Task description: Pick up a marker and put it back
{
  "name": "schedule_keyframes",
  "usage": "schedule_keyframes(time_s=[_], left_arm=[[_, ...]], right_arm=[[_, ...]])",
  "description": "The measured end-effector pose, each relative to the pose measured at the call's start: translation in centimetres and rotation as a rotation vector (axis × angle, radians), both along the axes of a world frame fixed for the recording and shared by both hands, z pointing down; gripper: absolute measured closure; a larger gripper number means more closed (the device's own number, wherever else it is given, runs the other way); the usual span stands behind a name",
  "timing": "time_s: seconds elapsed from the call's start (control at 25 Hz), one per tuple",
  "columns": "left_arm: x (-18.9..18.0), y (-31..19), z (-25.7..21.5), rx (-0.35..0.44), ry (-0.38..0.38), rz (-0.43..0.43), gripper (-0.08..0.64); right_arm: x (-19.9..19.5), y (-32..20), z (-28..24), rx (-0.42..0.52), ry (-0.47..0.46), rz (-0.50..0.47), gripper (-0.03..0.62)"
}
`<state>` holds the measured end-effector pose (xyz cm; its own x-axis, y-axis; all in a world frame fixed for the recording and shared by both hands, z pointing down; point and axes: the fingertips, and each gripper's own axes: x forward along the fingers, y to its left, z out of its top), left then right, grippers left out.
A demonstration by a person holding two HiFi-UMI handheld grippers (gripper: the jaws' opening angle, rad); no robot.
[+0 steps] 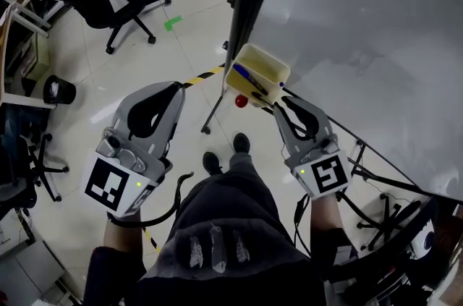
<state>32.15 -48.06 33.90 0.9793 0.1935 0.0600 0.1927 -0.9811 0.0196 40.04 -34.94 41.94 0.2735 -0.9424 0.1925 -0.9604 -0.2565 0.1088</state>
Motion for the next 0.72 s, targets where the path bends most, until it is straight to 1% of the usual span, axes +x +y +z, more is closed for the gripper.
schedule_keyframes(time_s=[0.16,0.36,0.44,0.56,0.72], left_arm=[[0.0,-0.2,-0.5,0.016,0.024,0.017,0.554],[-0.3,-0.5,-2.3,0.028,0.089,0.015,0.554],[-0.6,-0.1,-3.8,0.042,0.122,0.024,0.554],[-2.2,1.2,-7.1,0.069,0.167,0.028,0.554],[-3.1,0.9,-9.7,0.099,0.204,0.013,0.554]], right_arm=[[-0.1,-0.5,-1.5,0.018,0.05,-0.016,0.528],[-0.8,-2.0,-5.7,0.1,0.128,-0.065,0.528],[-1.3,-2.1,-8.2,0.133,0.166,-0.069,0.528],[-2.8,-1.4,-12.7,0.167,0.231,-0.081,0.528],[-3.6,-2.1,-16.3,0.215,0.264,-0.105,0.528]])
